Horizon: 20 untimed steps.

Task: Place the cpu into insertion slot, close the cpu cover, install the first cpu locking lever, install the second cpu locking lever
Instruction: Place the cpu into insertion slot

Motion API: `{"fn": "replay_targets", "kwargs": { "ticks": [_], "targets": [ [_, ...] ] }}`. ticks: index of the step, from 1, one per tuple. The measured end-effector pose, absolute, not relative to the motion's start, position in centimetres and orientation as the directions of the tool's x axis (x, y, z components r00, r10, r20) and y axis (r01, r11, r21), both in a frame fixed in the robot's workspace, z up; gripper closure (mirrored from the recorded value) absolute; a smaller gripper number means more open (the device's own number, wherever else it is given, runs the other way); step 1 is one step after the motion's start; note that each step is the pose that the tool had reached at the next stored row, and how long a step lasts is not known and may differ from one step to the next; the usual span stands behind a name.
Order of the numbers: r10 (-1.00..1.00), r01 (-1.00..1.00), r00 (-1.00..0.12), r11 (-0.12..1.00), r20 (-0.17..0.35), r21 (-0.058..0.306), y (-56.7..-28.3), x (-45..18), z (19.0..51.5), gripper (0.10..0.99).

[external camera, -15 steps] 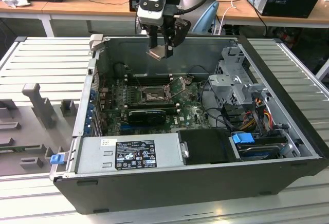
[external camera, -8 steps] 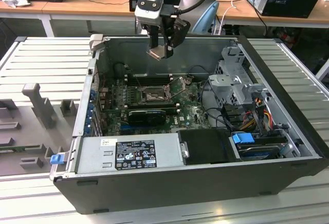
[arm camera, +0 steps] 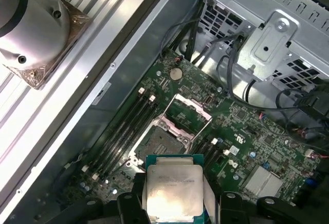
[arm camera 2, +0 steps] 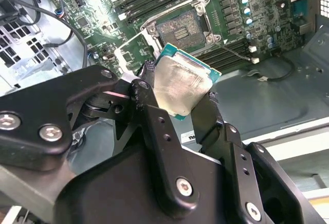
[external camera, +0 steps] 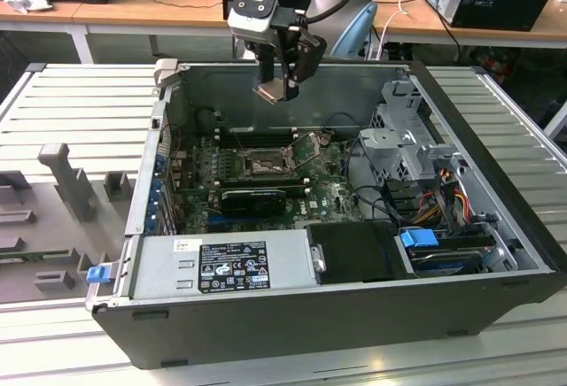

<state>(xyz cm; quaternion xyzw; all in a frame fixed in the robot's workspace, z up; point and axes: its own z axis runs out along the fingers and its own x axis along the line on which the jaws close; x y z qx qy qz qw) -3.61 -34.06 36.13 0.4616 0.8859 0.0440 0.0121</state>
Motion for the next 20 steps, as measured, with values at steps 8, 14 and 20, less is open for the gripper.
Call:
{"fn": "replay_targets", "kwargs": {
  "ticks": [8, 14, 20],
  "targets": [
    [0.864, 0.862, -0.503, 0.500, 0.018, 0.089, -34.06, -3.61, 36.10, 0.557],
    [0.894, 0.892, -0.447, 0.444, 0.018, 0.089, -34.06, -3.61, 36.08, 0.557],
    [0.917, 0.914, -0.399, 0.396, 0.018, 0.089, -34.06, -3.61, 36.08, 0.557]
  ]
}}
